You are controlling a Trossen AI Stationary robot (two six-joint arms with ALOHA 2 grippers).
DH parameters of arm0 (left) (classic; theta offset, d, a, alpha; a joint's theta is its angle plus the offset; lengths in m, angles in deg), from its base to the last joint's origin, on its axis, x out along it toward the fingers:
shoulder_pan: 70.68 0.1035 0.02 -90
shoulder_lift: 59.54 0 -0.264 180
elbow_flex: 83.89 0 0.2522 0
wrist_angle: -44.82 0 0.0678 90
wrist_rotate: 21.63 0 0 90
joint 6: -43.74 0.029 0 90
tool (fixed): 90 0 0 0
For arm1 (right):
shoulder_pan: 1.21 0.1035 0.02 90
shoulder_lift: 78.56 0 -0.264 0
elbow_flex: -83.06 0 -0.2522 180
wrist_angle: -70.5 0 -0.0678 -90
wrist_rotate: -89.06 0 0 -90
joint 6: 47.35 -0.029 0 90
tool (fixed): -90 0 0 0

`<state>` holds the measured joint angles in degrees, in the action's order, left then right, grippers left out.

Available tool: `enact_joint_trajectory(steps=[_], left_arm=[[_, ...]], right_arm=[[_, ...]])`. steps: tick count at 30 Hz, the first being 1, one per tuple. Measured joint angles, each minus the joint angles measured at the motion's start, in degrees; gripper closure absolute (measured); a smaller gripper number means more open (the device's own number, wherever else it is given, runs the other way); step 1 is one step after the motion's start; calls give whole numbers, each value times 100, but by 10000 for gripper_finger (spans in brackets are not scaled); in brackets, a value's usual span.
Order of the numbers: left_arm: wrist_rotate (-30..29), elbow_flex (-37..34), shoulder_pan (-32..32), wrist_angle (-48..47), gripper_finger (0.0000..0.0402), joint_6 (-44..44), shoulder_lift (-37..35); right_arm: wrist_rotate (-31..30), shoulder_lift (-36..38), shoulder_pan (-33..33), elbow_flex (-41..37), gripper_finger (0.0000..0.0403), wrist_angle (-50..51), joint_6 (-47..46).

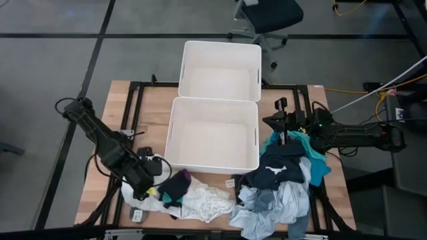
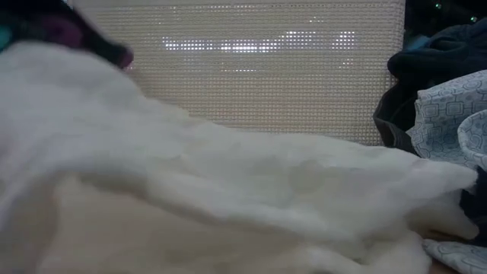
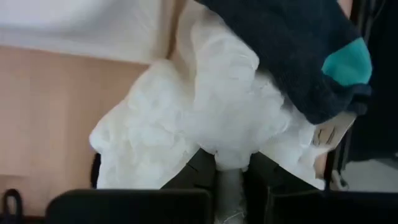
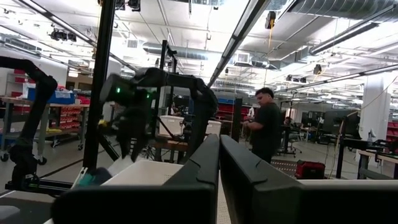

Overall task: Sort clothes
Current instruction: Put the white gown into the top white bin

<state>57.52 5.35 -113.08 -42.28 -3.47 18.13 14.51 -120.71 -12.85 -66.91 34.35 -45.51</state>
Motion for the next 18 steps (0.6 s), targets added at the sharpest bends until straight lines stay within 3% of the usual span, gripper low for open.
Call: enact_joint_trajectory(steps=[9,18], left_arm=[[-993,1184,0,-745,371,415,-2],[-1783,2210,-130,-872,370,1001,-4]], right_arm=[[0,0,0,0,386,39,-2],[-1,0,0,0,386,43,-1]])
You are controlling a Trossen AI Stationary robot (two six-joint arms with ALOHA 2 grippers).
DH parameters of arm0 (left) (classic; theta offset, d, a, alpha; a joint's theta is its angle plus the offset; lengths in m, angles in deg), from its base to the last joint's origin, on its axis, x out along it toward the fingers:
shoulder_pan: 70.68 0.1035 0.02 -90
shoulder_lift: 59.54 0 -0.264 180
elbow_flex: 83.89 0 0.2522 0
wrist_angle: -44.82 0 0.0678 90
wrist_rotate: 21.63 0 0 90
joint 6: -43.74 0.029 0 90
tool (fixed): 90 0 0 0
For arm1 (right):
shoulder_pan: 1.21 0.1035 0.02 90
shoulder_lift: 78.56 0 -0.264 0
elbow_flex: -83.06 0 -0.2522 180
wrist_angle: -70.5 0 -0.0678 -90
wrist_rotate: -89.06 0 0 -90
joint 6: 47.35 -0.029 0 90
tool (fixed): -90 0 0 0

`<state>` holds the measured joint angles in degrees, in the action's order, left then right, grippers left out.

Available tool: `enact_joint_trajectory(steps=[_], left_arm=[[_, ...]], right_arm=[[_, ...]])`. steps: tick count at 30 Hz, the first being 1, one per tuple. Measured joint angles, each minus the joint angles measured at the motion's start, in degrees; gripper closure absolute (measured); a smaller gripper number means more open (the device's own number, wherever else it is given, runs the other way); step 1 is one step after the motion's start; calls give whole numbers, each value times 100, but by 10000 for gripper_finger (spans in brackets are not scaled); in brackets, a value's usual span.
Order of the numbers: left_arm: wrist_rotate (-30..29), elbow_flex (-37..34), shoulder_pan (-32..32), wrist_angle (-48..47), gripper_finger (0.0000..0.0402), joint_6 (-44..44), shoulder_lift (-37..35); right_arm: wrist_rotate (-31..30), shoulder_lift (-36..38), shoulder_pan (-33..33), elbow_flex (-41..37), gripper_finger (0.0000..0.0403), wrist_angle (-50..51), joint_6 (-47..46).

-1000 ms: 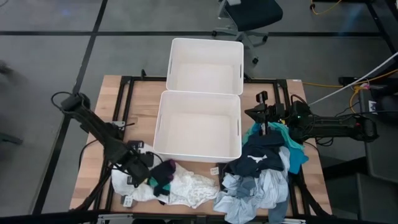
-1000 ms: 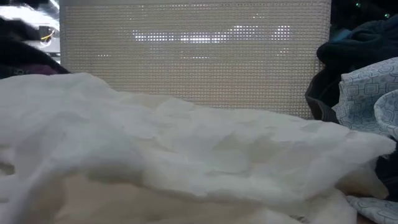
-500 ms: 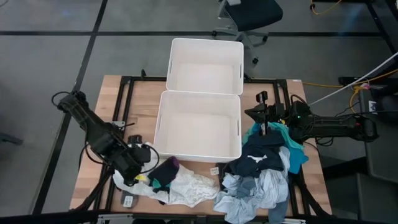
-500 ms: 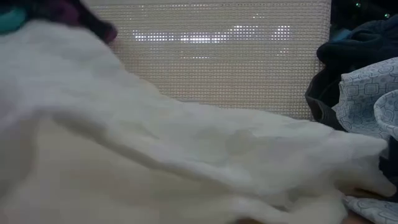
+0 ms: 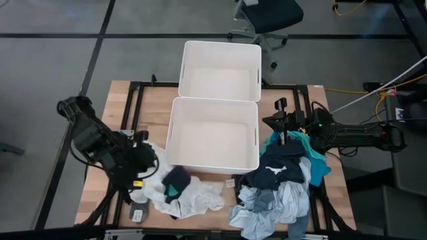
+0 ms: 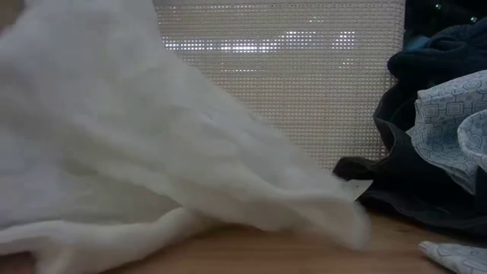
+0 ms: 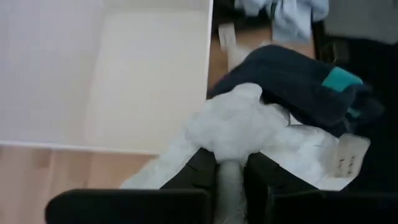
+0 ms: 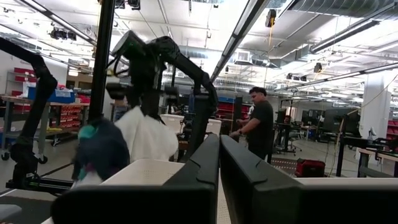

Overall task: Sort clothes
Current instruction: Put the white gown into the top white bin

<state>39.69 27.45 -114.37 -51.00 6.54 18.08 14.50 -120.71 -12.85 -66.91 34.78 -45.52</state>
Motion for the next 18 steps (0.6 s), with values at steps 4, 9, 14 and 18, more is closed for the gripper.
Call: enact_joint_trajectory(steps=[4,9,14,18], left_arm=[[-388,403,-92,6,370,414,0],[-949,847,-259,242,370,1264,-2],[-1506,1121,-422,885,366,2445,-4],[-1544,1168,-443,1482,369,3433,-4]], right_arm=[[2,0,0,0,386,3,0],[0,0,0,0,386,7,0],[0,0,1,0,386,7,-1],[0,0,1,0,386,7,0]])
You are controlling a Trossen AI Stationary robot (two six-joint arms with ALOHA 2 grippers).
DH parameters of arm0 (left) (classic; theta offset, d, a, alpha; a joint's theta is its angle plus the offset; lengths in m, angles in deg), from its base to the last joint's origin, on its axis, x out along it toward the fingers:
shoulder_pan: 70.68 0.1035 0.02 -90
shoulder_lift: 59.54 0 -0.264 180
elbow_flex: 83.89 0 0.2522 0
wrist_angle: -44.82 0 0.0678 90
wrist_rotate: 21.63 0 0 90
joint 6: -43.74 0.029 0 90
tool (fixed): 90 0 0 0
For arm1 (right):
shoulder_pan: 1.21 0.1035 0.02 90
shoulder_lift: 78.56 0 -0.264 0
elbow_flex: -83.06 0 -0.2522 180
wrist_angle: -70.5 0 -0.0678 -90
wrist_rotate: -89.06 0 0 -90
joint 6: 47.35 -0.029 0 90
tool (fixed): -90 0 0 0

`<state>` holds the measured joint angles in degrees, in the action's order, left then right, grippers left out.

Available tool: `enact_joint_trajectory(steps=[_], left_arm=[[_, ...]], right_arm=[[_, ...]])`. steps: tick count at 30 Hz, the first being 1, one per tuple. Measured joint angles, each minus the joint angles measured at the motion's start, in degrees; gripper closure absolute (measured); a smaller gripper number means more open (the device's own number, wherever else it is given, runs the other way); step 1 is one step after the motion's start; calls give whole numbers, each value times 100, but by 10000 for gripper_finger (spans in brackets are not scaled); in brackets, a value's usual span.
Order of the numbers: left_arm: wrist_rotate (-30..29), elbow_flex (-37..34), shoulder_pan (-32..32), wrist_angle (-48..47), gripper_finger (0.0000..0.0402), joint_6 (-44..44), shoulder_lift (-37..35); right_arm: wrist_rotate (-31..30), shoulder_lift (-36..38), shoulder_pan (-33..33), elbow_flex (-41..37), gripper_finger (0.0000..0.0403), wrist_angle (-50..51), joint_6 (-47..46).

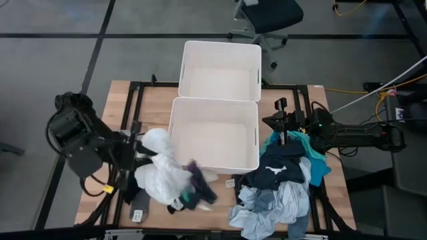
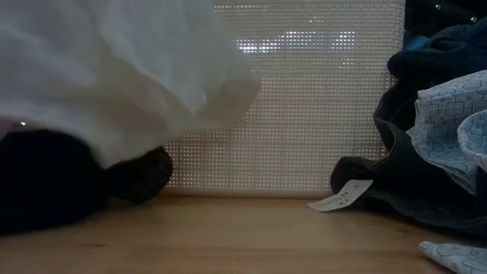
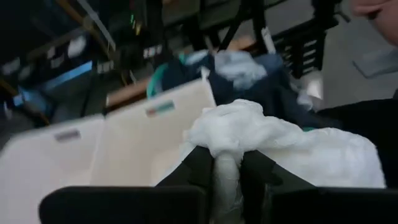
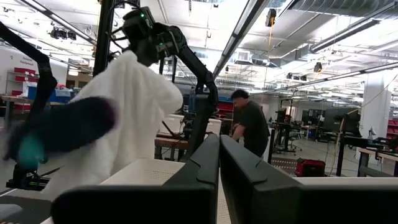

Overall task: Sort clothes
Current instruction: Put the white gown into the top white bin

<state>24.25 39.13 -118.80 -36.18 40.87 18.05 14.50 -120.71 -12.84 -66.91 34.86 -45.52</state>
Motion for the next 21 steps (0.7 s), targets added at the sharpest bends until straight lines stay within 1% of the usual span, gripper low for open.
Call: enact_joint_trajectory(steps=[2,8,10,16,19,21], left_arm=[[-248,2,-2,224,368,345,1],[-1709,4,4,770,367,1244,-9],[-1978,4,5,1196,368,1674,-48],[-2067,9,151,2918,365,3288,-189],[-2057,9,364,3770,366,4218,-200],[-1932,9,556,4307,366,4743,-211]], right_arm=[[2,0,-1,0,386,0,0],[1,0,-1,0,386,0,0],[1,0,-1,0,386,0,0],[-9,0,1,0,386,0,0],[-198,0,-1,0,386,1,-1],[-307,0,-1,0,386,3,0]])
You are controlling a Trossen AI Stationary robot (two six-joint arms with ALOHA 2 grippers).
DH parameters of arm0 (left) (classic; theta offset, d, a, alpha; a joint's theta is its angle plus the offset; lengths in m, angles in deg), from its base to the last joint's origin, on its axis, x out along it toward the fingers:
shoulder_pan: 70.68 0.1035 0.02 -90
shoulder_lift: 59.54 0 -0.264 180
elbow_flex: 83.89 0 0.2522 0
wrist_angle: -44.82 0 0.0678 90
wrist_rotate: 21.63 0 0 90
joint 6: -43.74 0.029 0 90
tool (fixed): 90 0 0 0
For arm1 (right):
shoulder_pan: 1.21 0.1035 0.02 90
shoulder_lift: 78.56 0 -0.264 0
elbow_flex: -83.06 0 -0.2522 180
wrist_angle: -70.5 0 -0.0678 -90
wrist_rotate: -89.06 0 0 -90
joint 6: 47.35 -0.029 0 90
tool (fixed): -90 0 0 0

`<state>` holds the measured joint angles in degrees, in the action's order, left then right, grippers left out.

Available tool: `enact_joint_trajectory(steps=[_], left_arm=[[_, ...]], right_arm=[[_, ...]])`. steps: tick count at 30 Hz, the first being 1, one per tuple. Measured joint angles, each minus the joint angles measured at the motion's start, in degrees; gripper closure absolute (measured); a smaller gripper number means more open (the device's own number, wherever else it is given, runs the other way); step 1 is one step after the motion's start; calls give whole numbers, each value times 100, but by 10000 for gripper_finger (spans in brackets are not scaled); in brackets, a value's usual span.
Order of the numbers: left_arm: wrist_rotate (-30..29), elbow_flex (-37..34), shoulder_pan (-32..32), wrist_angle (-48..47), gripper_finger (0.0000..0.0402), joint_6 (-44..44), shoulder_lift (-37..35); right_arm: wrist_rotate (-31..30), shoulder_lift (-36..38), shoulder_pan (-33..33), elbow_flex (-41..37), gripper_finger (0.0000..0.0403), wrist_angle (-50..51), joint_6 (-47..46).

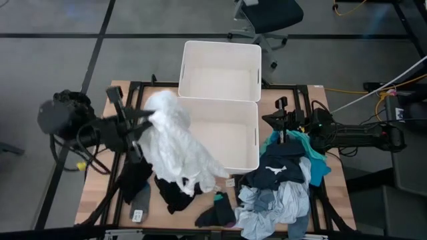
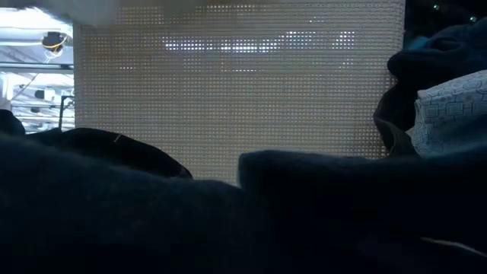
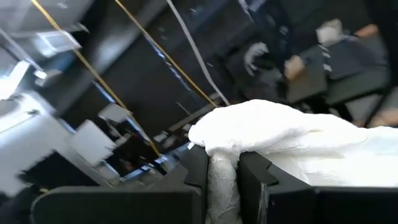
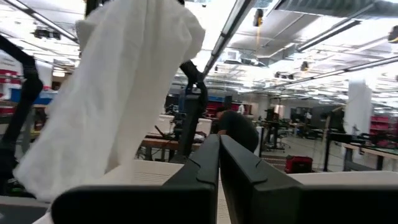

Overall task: Sort clothes
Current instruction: Put the white gown into the top white bin

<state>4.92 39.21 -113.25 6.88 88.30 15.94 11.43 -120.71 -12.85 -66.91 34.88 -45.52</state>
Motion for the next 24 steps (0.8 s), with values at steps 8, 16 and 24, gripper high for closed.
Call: enact_joint_trajectory(steps=[8,16,24], left_arm=[[1011,0,1018,1869,363,1753,-6],[2245,0,2457,2503,362,2228,-6],[3519,-131,4257,2482,364,1788,90]], right_arm=[[-36,0,1,0,386,8,0],[-36,0,2,0,386,6,0],[-36,0,1,0,386,6,0]])
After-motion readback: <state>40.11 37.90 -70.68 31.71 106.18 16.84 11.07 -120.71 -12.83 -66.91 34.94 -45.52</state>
